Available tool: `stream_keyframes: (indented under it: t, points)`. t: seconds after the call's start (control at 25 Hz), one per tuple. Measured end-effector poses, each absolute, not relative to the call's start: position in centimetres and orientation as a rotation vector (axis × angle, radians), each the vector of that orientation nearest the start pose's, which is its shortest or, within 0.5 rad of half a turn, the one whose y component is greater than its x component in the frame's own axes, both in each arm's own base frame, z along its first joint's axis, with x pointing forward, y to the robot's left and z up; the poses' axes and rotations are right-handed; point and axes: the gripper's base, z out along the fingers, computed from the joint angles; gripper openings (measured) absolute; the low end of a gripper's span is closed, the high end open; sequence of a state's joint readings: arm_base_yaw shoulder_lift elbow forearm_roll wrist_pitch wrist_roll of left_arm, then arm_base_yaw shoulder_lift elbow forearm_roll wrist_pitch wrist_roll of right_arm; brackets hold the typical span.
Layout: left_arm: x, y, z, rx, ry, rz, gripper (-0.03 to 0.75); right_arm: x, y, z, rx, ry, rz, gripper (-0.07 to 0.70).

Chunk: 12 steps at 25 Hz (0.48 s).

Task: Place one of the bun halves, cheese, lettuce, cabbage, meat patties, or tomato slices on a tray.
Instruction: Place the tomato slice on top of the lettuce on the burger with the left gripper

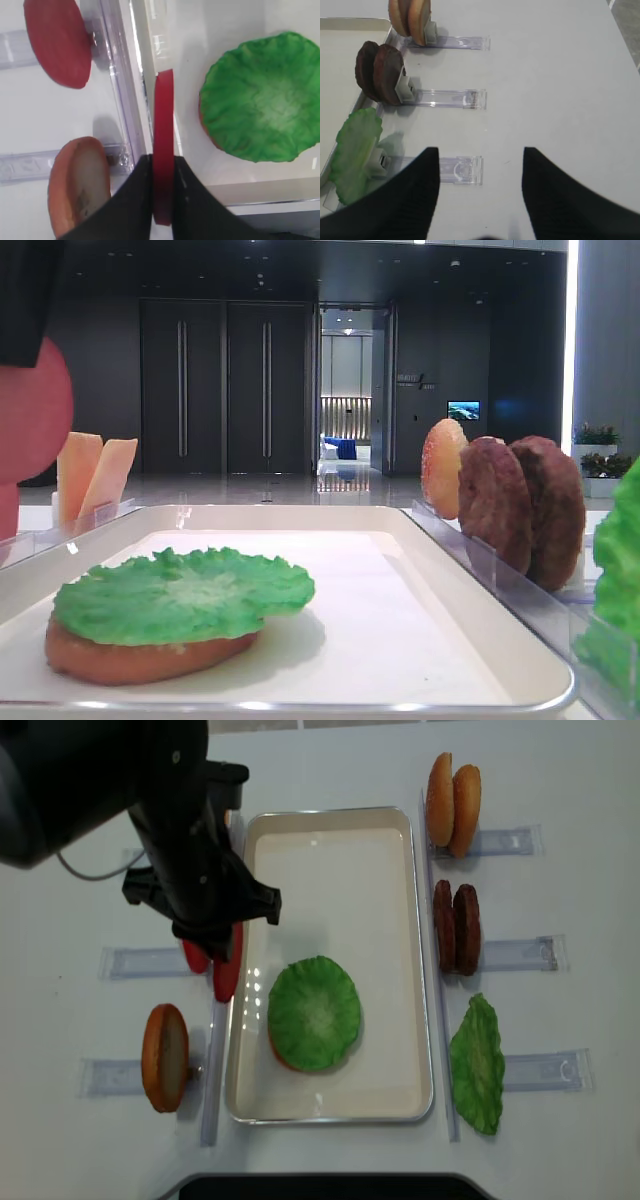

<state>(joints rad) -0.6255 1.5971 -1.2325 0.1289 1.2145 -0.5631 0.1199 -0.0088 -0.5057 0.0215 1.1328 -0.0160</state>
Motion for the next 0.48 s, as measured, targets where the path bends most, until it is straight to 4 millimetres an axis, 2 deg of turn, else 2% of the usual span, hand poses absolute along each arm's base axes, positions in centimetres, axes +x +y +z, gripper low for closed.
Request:
stream_keyframes:
  t: [0.2,0.36,0.48]
  points:
    - [23.9,-15.9,27.0,0.132,2.998,0.082,0.058,-1.0,0.1,27.3,-0.145,2.098,0.088,0.360]
    - [23.3,-15.6,26.1,0.132,3.026,0.094,0.058,-1.0,0.1,27.3,-0.145,2.098,0.088,0.360]
    - [23.3,-15.8,25.4,0.125,3.010,0.039,0.058,-1.0,0.1,27.3,-0.145,2.098,0.088,0.360]
